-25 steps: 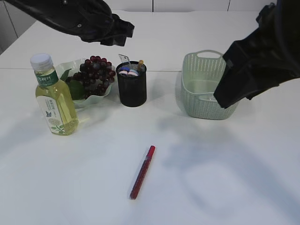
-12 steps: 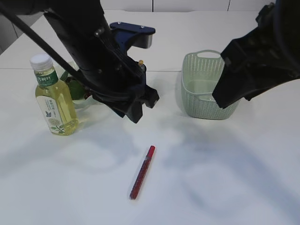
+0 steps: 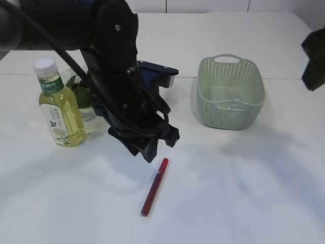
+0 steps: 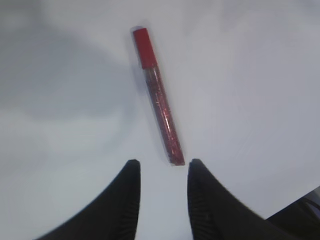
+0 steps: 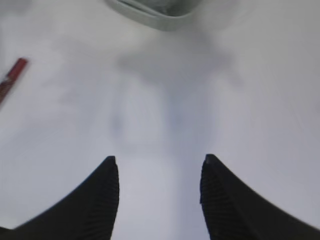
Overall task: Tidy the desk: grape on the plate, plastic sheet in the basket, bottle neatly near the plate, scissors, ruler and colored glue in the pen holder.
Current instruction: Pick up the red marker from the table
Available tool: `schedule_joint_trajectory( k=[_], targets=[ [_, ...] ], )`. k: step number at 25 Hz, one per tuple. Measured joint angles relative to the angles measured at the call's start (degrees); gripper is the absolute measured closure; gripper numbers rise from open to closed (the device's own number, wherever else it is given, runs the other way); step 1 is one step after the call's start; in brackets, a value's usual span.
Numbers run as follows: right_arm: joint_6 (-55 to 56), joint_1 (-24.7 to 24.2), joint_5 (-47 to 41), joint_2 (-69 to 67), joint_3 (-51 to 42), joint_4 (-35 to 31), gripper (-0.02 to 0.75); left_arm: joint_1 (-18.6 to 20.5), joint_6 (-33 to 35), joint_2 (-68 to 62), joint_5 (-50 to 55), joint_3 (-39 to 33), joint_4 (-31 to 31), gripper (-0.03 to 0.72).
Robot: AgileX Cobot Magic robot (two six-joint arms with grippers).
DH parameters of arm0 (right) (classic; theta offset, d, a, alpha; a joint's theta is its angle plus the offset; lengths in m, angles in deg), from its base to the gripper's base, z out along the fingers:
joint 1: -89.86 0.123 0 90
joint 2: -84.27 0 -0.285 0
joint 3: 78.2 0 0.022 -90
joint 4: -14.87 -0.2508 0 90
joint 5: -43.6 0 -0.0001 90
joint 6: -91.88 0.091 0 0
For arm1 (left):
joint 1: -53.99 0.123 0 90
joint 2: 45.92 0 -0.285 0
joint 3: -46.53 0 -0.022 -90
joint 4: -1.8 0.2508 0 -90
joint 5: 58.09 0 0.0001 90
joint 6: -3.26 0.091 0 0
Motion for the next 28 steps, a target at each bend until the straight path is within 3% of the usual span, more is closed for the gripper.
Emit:
schedule_joint_trajectory(
  k=[5, 13, 22, 28],
  targets=[
    [-2.8, -6.8, 0.0, -2.0, 0.0, 2.3, 0.344, -0.3, -0.8, -1.9, 0.0, 0.1, -1.4, 0.448],
    [-13.3, -6.9, 0.0, -4.6, 0.0, -8.9, 0.353, -1.7, -5.7, -8.7, 0.9, 5.3, -1.7, 0.448],
    [-14.1, -6.9, 0.0, -4.6, 0.0, -9.5, 0.354, -1.9, -12.1, -15.9, 3.3, 8.4, 1.8, 0.448],
    [-14.2, -6.9, 0.0, -4.6, 0.0, -10.0, 0.354, -1.9, -12.9, -17.6, 3.8, 8.6, 2.4, 0.448]
  ],
)
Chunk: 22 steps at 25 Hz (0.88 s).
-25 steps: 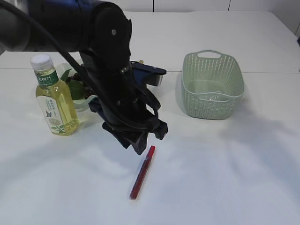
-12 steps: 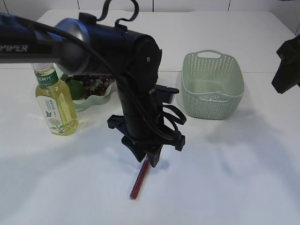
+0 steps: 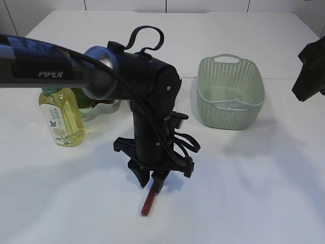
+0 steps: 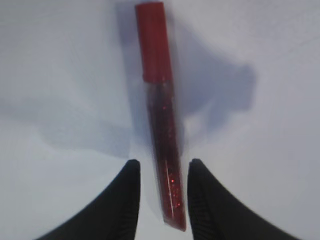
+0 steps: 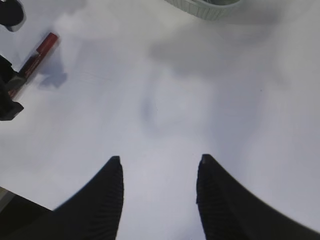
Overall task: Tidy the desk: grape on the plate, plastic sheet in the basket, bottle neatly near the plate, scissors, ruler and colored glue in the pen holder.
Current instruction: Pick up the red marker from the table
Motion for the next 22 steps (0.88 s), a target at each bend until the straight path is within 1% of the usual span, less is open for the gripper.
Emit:
schedule_joint_trajectory(
  k=[10, 22],
  targets=[
    [0.0, 0.0, 0.1, 0.0, 0.0, -0.2, 0.354, 0.0, -0.1, -1.2, -3.0, 0.3, -0.3, 0.448],
    [-0.1, 0.0, 0.1, 0.0, 0.0, -0.2, 0.354, 0.0, -0.2, -2.0, -3.5, 0.3, -0.5, 0.447]
  ],
)
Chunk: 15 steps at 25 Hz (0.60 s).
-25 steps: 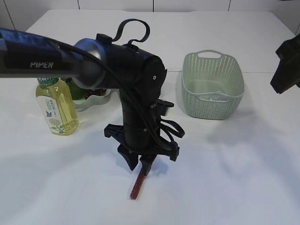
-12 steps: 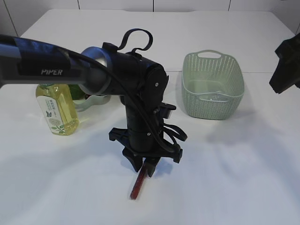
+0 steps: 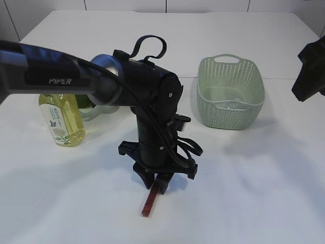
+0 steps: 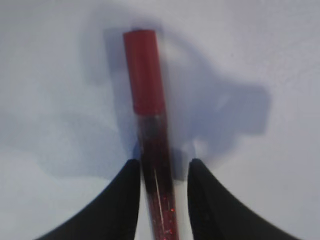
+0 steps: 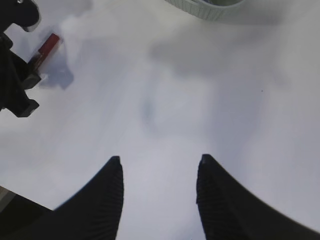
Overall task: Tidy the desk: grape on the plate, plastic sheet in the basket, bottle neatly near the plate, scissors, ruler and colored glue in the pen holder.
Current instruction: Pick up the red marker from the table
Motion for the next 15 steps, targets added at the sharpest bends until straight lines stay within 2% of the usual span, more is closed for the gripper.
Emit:
schedule_joint_trajectory(
  k=[10, 15],
  targets=[
    [0.0, 0.0, 0.0, 0.0, 0.0, 0.0, 0.354, 0.0, 0.0, -1.0, -0.3, 0.0, 0.0, 0.451],
    [0.0, 0.0, 0.0, 0.0, 0.0, 0.0, 0.354, 0.0, 0.0, -1.0, -0.7, 0.0, 0.4, 0.533]
  ],
)
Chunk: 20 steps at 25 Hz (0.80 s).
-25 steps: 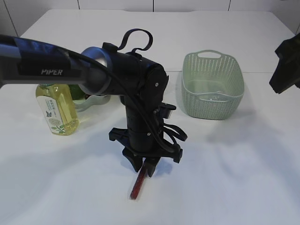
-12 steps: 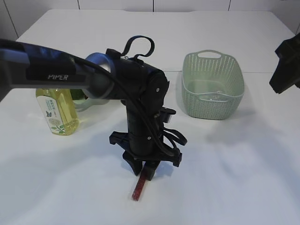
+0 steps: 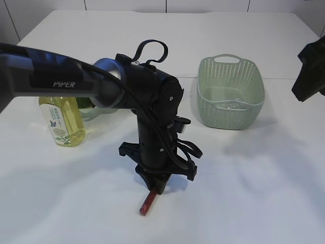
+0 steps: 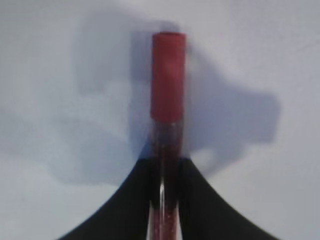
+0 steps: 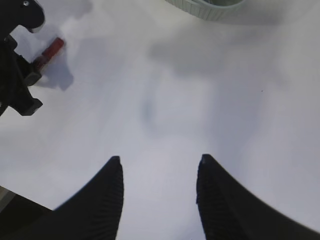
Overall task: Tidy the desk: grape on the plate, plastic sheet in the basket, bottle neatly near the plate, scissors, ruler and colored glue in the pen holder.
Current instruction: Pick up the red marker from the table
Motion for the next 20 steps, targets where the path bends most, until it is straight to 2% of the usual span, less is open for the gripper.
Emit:
schedule_joint_trajectory(
  k=[4, 10, 20],
  targets=[
    [0.0, 0.0, 0.0, 0.0, 0.0, 0.0, 0.354, 0.0, 0.0, 0.0, -0.2, 0.1, 0.1, 0.600],
    [0.0, 0.0, 0.0, 0.0, 0.0, 0.0, 0.354, 0.0, 0.8, 0.0, -0.3, 0.1, 1.1, 0.614],
    [-0.1, 0.0, 0.0, 0.0, 0.0, 0.0, 0.354, 0.0, 11.2, 1.4, 1.4, -0.4, -3.4, 0.617]
  ],
)
